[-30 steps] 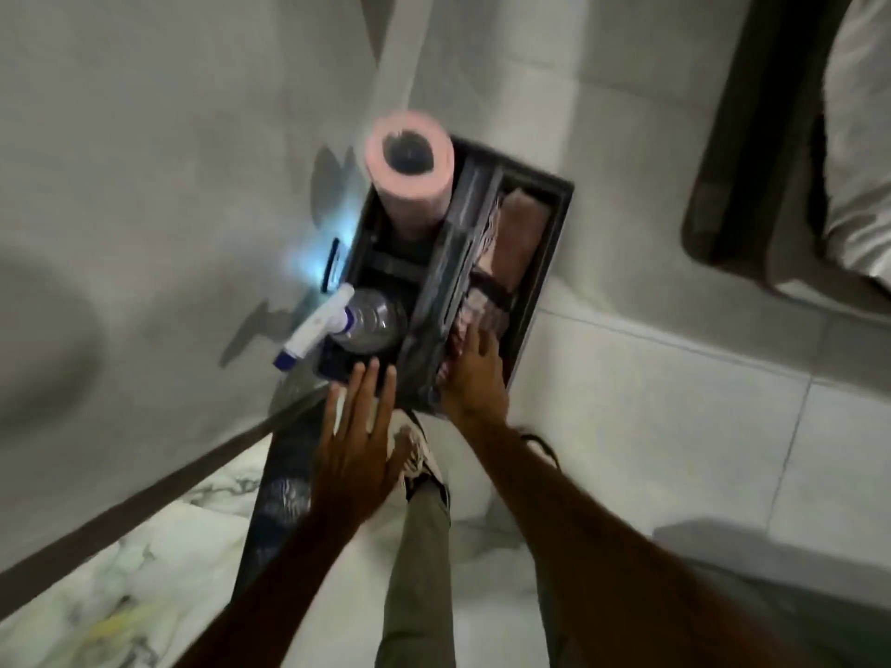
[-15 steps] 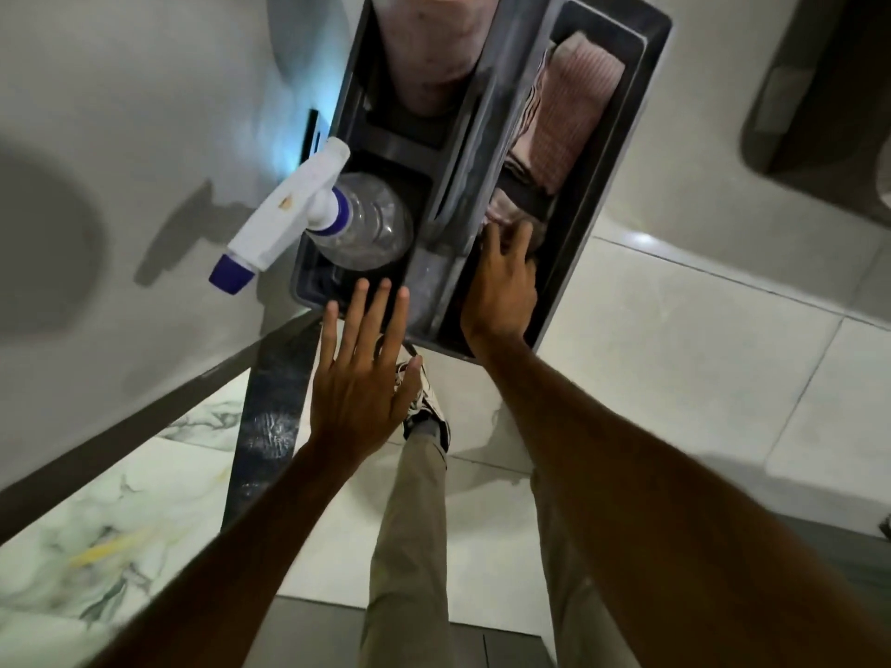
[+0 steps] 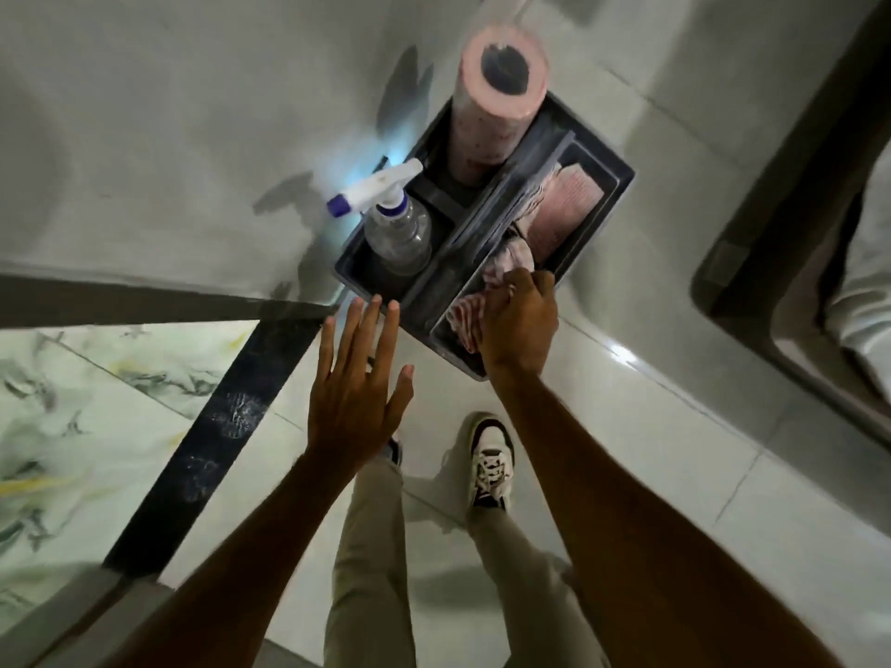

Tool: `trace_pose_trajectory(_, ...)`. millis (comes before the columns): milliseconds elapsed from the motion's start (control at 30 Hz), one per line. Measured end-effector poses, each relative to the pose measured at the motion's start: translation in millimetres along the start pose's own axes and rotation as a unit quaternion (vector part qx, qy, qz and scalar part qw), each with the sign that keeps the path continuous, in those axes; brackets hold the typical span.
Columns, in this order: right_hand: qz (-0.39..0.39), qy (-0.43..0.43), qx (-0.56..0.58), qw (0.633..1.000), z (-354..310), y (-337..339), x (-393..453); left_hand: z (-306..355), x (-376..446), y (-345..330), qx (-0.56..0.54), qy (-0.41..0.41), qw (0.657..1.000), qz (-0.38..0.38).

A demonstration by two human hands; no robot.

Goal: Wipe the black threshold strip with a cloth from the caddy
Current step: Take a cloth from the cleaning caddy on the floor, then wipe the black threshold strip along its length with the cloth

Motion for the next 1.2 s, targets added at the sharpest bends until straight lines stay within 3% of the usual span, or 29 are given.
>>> trace_pose_trajectory(167,-0.005,0.057,0.105,0.993,-20.2,59.9,-66.7,8.2,-62.7,50.1,-0.019,0.091,0.995,0.032)
trace_pose_trajectory(300,-0.038,0.123,0.137,0.982,-41.3,56.2,-146.1,-13.2,-119.1,66.5,-0.045,0.145,0.987,0.049)
trace_pose_trajectory(433,-0.109,0.164,0.153,0.968,-66.1,-0.3,-225.9,-62.0,-190.6,61.8,-0.053,0.211,0.975,0.043)
trace_pose_trajectory(700,-0.216,0.3,0.061,0.927,-119.6,-162.1,-338.4,-171.4,-362.9,15.0,-0.054,0.366,0.929,0.011)
trace_pose_trajectory(933,-0.228,0.353,-0.026,0.907,-82.4,-327.3,-318.8,-218.6,-410.4,-128.3,-0.065,0.41,0.909,-0.029)
trace_pose_trajectory(1100,-0.293,0.338,-0.048,0.893,-25.9,-478.8,-269.7,-260.2,-392.7,-280.8,-0.059,0.419,0.906,-0.002)
trace_pose_trajectory(1200,-0.287,0.329,-0.044,0.899,3.4,-561.3,-224.7,-293.9,-369.5,-384.4,-0.048,0.388,0.92,-0.017)
Point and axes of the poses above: each hand's wrist, its own x-axis towards the middle knuckle, its own y-axis out of the back of the hand, z = x × y, the point moved 8 cm from there along x, towards the middle knuckle, and after that the axes turned 1 degree about x, right-handed, at the moved point
